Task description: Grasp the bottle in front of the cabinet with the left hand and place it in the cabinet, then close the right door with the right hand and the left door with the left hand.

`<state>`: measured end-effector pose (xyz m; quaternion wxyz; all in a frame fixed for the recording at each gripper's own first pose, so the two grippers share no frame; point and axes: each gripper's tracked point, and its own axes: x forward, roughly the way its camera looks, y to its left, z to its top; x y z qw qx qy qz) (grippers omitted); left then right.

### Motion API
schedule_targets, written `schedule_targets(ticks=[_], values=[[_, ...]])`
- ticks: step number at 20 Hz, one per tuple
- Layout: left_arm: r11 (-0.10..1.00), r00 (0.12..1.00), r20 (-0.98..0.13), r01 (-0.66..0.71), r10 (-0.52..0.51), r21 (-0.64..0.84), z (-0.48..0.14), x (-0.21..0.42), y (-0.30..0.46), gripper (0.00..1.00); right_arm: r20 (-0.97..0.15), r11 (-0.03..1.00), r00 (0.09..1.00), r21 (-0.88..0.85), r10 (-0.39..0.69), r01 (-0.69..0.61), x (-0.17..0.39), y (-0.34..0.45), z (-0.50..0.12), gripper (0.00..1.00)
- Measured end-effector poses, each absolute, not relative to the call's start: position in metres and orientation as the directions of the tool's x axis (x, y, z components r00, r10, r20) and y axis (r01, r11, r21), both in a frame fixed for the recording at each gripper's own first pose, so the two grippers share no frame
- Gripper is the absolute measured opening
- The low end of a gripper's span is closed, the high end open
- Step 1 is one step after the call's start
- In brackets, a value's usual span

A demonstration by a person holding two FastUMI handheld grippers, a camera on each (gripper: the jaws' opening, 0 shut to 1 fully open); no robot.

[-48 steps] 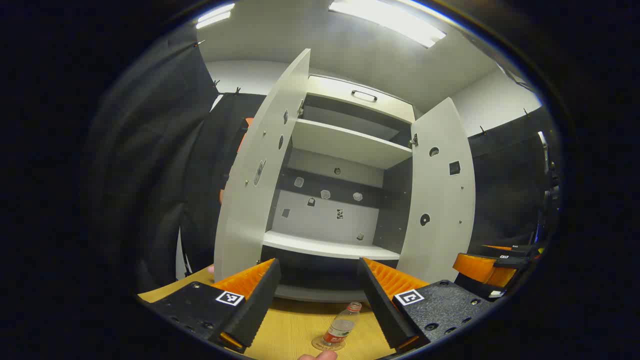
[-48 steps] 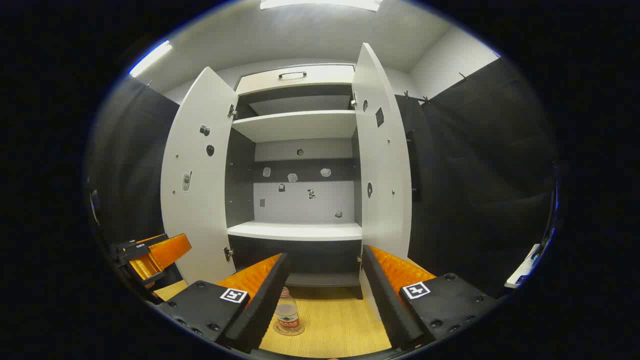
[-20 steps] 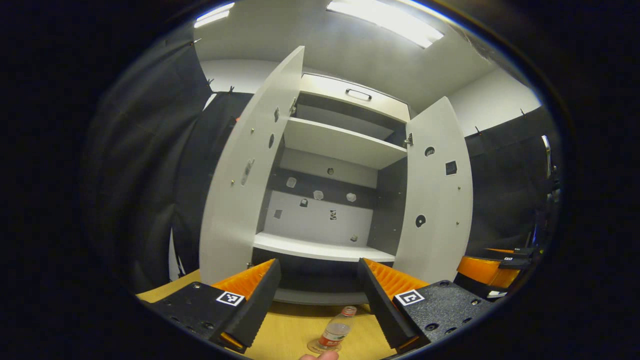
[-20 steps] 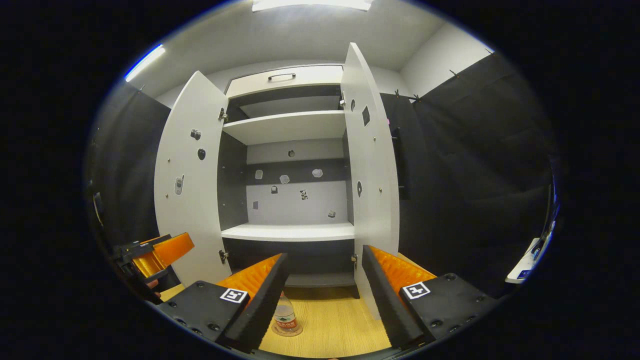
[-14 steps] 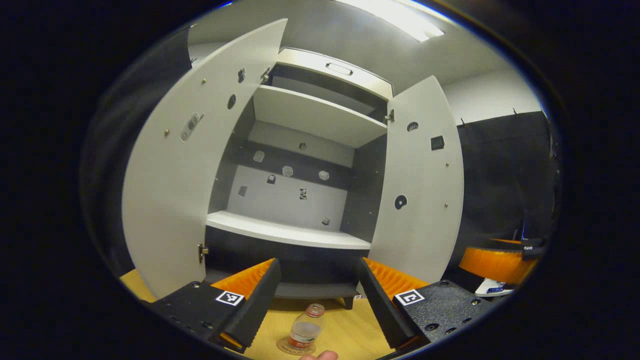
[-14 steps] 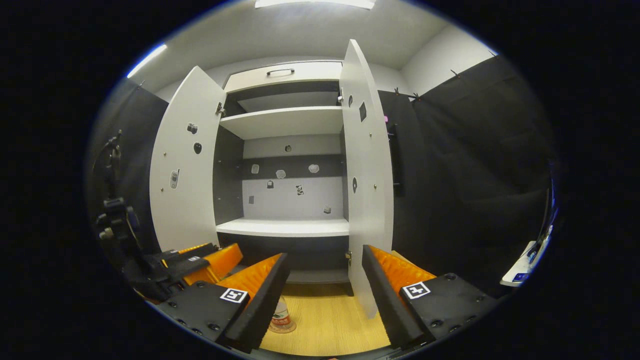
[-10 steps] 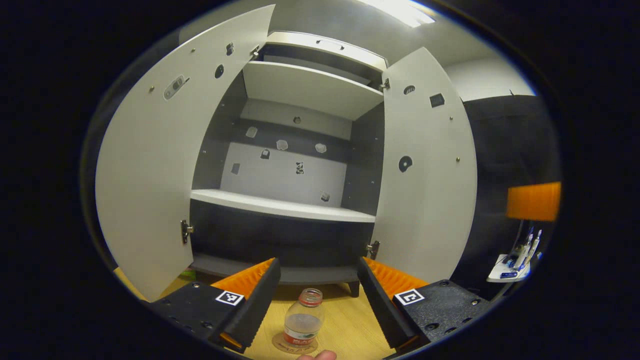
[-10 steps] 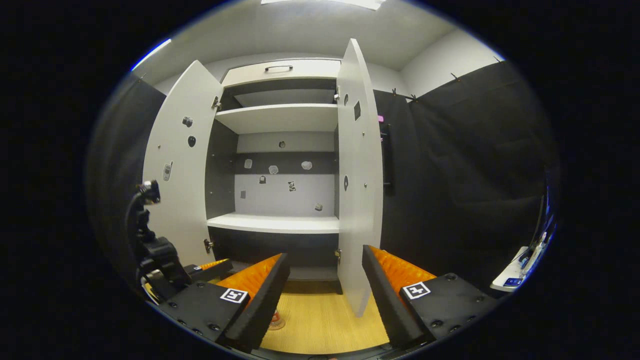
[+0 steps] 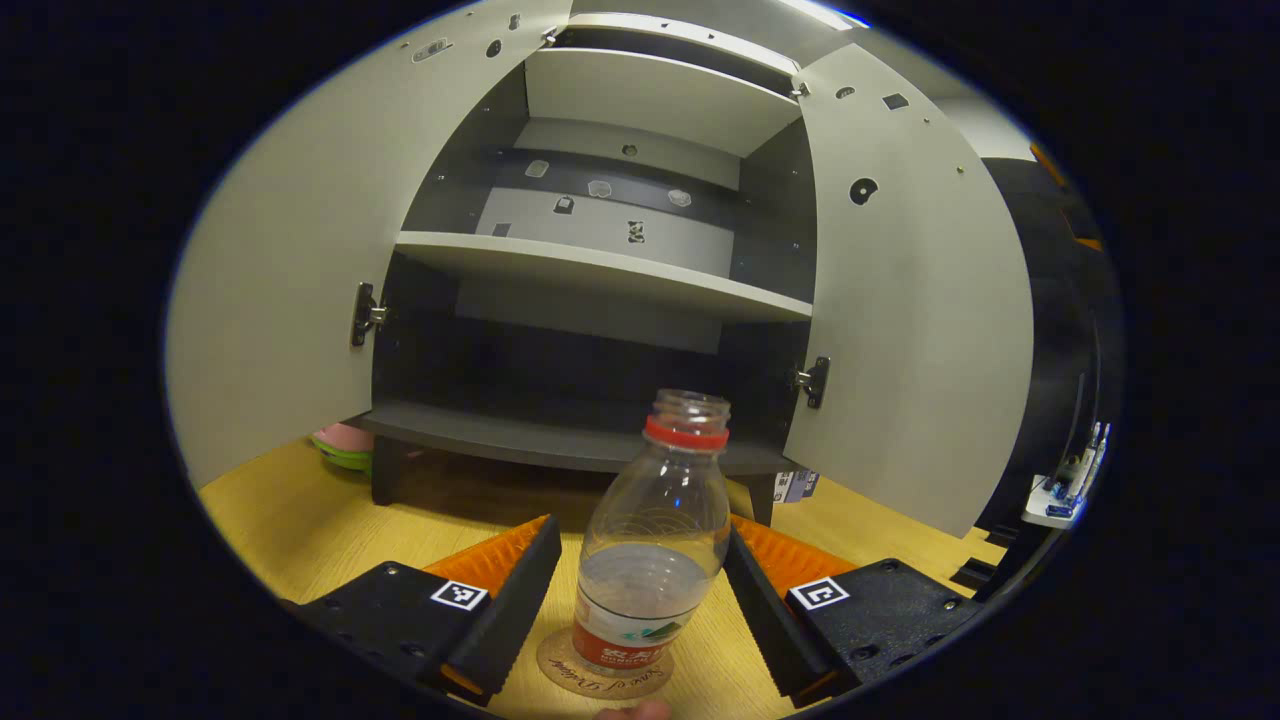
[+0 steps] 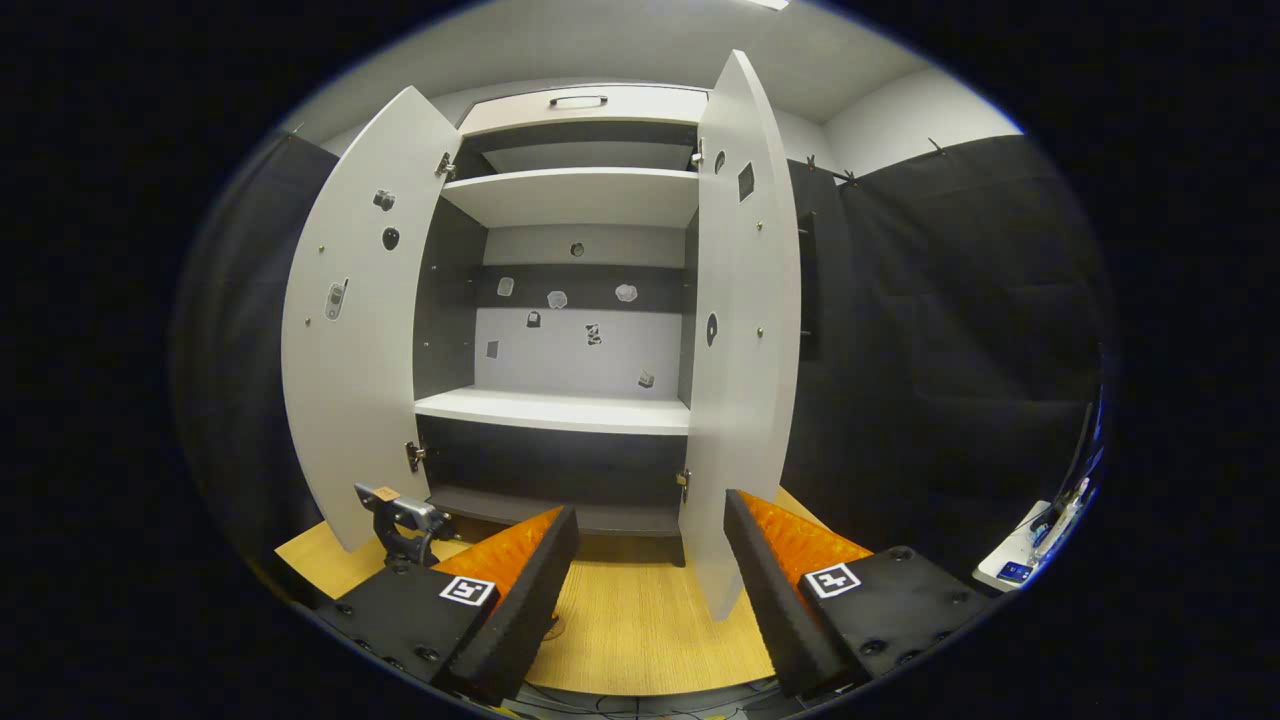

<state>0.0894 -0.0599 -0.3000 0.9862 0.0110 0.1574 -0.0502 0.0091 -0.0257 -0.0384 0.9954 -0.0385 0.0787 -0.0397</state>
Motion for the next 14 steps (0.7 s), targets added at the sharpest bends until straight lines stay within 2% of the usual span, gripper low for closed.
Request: schedule_targets(ticks=[5,7,8,10,14], values=[[0.994,0.919,-0.380,0.110,-0.104,-0.006,-0.334,0.077,-0.059,0.94,-0.151,0.993,0.984,-0.085,-0.097,0.085,0.016,-0.027,-0.040,0.97],[0.990,0.915,-0.382,0.137,-0.132,-0.015,-0.334,0.076,-0.061,0.92,-0.154,0.992,0.983,-0.088,-0.104,0.091,0.017,-0.028,-0.042,0.97],[0.990,0.914,-0.381,0.143,-0.140,-0.022,-0.333,0.073,-0.060,0.85,-0.157,0.992,0.982,-0.088,-0.101,0.088,0.017,-0.027,-0.044,0.97],[0.982,0.908,-0.374,0.178,-0.188,-0.062,-0.323,0.069,-0.066,0.77,-0.158,0.992,0.983,-0.092,-0.098,0.084,0.017,-0.025,-0.046,0.97],[0.975,0.917,-0.337,0.182,-0.214,-0.125,-0.265,0.061,-0.069,0.73,-0.148,0.991,0.984,-0.108,-0.096,0.081,0.013,-0.024,-0.049,0.97]])
